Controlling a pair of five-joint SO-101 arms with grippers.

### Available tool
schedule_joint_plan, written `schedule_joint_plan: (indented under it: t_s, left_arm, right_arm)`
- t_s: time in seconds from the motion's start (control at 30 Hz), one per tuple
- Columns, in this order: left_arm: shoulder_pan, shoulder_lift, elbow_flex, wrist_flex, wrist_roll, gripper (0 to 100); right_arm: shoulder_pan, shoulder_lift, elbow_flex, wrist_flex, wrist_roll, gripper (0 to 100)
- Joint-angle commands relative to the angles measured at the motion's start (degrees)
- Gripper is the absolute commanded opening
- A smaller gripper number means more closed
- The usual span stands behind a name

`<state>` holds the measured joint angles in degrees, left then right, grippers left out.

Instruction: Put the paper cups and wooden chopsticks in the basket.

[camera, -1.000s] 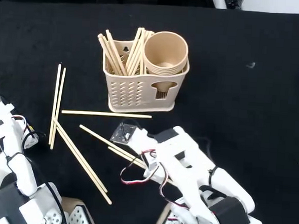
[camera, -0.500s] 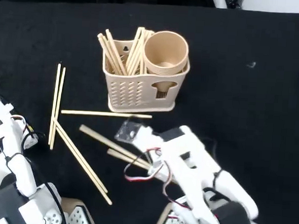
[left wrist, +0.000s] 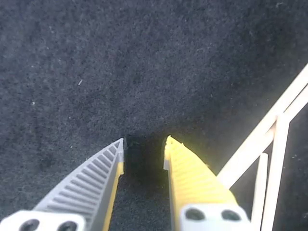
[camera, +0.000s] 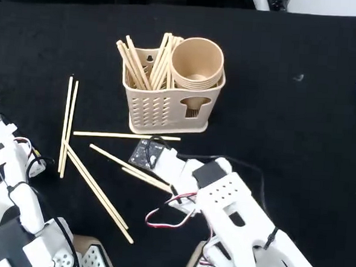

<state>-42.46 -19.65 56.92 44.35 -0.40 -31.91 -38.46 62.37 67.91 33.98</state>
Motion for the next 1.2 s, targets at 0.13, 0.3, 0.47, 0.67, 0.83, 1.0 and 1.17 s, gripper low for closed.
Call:
schedule_joint_plan:
  t_s: [0.13,0.3,0.47,0.67,0.83,1.0,1.17]
  left_arm:
    - [-0.7,-0.5,-3.0,-0.2,0.4,14]
    - [-0.7,-0.5,-3.0,-0.2,0.4,14]
    - [-0.8,-0.5,-3.0,-0.2,0.4,14]
    - [-0.8,-0.5,-3.0,-0.2,0.4,14]
    - [-0.8,-0.5,-3.0,-0.2,0.4,14]
    - [-0.8,-0.5,-3.0,-0.2,0.4,14]
    - [-0.6,-0.5,-3.0,-0.2,0.4,14]
  right_arm:
    - [-0.6,1.3,-2.5,-1.8,-1.5,20.5]
    - [-6.6,2.2,-4.1,-7.4,-7.0,20.6]
    - [-7.7,13.0,-5.2,-14.2,-8.0,20.5]
    - [-7.6,24.0,-10.9,-14.6,-7.8,35.9]
    - [-7.7,28.2,-11.9,-14.9,-4.3,33.4]
    - [-7.7,29.6,-11.5,-17.0,-5.1,22.6]
    - [-7.7,29.6,-11.8,-17.2,-10.6,8.3]
